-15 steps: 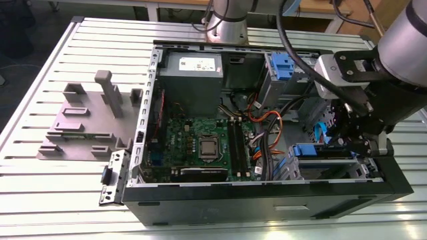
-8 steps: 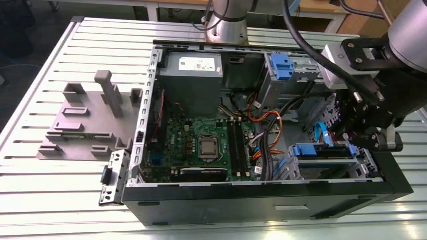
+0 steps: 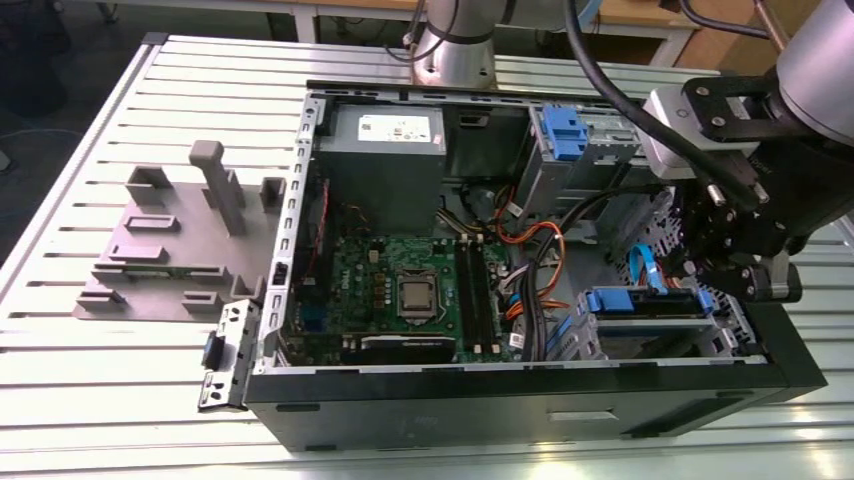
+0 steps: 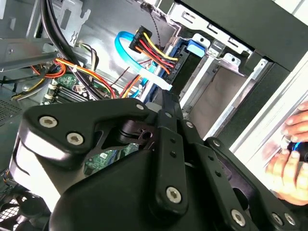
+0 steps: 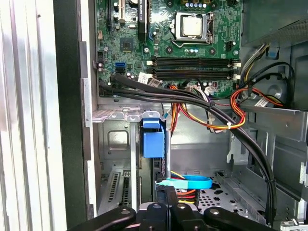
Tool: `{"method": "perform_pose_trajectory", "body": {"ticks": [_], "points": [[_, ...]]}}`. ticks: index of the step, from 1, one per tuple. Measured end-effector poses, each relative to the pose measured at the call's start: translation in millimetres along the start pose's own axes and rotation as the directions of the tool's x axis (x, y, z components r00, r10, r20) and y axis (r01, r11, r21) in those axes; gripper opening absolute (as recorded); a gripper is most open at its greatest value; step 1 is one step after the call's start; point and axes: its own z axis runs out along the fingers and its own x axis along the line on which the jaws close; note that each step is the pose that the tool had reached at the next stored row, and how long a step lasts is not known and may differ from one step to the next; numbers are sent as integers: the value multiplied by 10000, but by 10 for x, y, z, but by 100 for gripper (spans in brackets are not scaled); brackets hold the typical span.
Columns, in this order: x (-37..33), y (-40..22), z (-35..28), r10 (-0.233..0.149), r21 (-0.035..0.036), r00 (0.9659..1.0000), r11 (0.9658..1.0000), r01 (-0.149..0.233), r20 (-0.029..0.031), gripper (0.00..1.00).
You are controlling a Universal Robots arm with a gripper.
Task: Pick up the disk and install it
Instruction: 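Insert the second disk wire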
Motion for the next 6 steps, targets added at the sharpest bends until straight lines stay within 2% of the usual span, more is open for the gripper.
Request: {"method": "perform_pose_trajectory", "body": {"ticks": [6], "points": [[0,0,0,0,-1,10000,10000,0,0,11]]}}
